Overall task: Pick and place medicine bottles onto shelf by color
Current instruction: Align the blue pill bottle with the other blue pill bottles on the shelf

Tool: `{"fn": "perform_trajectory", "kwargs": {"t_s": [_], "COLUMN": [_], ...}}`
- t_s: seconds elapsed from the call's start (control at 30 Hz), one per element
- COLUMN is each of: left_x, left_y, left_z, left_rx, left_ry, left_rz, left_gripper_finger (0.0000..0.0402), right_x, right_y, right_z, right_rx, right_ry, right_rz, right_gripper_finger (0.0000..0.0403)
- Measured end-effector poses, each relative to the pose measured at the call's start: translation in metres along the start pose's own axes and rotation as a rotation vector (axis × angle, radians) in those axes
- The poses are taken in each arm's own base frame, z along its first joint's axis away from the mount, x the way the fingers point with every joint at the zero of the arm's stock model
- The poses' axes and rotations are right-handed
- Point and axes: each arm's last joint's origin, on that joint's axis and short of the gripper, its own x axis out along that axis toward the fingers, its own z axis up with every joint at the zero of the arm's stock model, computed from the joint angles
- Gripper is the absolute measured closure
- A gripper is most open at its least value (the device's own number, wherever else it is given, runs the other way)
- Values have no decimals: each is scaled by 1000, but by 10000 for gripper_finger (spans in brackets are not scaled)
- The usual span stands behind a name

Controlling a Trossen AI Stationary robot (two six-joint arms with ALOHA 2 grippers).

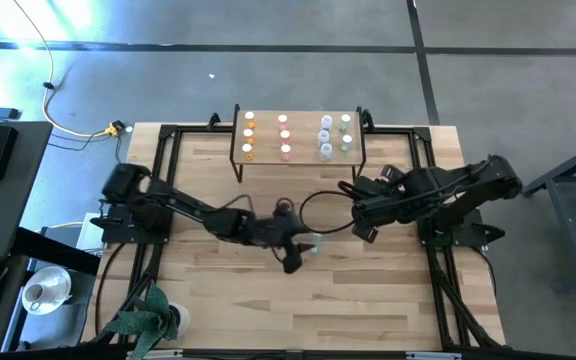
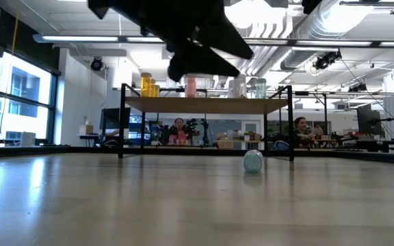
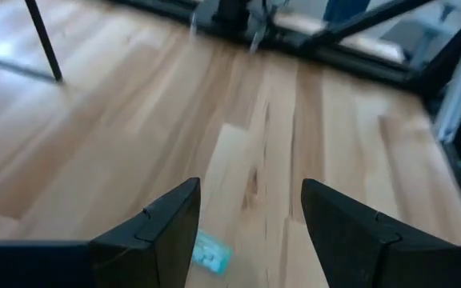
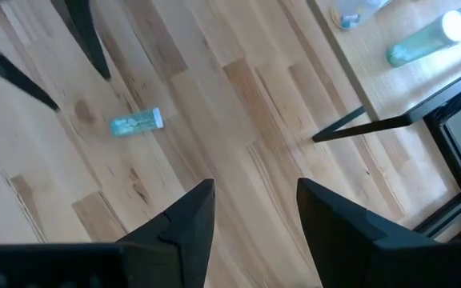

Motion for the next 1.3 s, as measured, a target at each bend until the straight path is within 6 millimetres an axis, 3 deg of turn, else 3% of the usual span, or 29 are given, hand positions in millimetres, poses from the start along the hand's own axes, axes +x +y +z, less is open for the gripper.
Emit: {"fn": "perform_trajectory", "kwargs": {"t_s": [0.2, 0.37, 0.8, 1.07, 1.3], "left_x": [35, 52, 60, 78, 82], "left_y": [-7, -8, -14, -10, -1], "left_z": [-10, -23, -38, -52, -55], "left_rx": [-5, 22, 20, 9, -1], "left_ry": [141, 200, 187, 157, 178], "left_rz": [74, 170, 232, 249, 278], "left_gripper_finger": [195, 195, 195, 195, 195], "right_x": [0, 0, 0, 0, 0], "right_y": [0, 0, 0, -1, -1], "right_z": [0, 0, 0, 1, 1], "right_rx": [-7, -7, -7, -8, -8], "right_ry": [-2, -2, -1, -23, -24], "right_rz": [-1, -1, -1, -24, -26], "right_gripper_finger": [233, 233, 233, 233, 233]}}
